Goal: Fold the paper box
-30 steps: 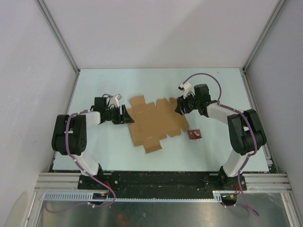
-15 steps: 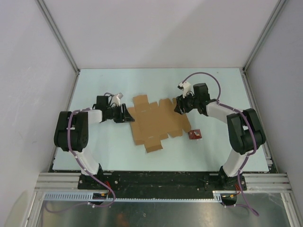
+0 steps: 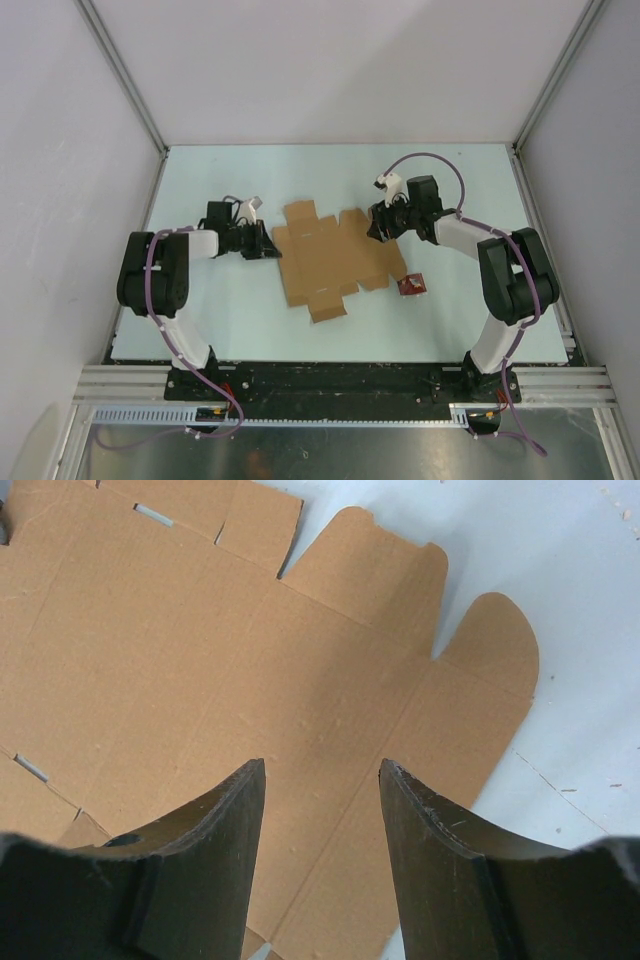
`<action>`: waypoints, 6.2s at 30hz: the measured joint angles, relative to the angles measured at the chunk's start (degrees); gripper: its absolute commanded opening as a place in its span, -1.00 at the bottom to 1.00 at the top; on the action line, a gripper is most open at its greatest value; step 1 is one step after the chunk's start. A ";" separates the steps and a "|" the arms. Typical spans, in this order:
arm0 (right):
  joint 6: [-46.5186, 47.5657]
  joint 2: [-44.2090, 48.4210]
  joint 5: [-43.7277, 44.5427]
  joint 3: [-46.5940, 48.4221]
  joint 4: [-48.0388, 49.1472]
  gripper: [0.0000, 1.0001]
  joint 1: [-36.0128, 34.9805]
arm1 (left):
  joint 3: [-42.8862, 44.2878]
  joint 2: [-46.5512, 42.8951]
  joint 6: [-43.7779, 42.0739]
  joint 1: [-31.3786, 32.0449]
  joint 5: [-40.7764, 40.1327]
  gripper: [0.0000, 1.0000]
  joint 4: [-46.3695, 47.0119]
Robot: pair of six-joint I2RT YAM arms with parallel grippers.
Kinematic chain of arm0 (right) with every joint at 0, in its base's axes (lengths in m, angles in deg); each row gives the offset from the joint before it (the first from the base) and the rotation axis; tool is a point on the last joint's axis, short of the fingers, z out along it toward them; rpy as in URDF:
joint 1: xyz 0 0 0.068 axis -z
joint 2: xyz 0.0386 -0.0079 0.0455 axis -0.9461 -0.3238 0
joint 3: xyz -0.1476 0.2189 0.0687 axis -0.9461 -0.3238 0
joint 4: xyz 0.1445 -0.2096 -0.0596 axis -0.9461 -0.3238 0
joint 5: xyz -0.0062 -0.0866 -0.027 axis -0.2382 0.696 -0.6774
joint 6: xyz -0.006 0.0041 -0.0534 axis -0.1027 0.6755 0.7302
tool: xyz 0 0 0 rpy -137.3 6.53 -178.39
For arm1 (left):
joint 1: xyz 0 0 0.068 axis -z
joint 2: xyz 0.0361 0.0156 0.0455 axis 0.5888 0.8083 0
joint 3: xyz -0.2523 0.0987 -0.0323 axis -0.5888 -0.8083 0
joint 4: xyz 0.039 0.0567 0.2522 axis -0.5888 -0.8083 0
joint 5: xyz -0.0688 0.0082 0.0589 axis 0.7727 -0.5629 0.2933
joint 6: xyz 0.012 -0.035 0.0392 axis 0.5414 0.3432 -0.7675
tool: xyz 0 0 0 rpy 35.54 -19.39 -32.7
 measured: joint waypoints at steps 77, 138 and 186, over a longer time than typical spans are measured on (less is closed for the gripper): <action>26.40 10.05 -26.97 0.11 -19.82 0.39 9.70 | 8.66 -16.90 -53.31 27.02 -23.98 -1.00 -5.84; 44.30 -41.24 -23.82 67.12 -63.52 0.61 -7.02 | -6.36 -36.39 -37.70 6.19 -6.01 0.43 -9.66; 43.01 -46.16 -18.97 72.39 -65.18 -0.24 -13.75 | -6.36 -36.37 -37.53 6.19 -5.01 0.47 -9.66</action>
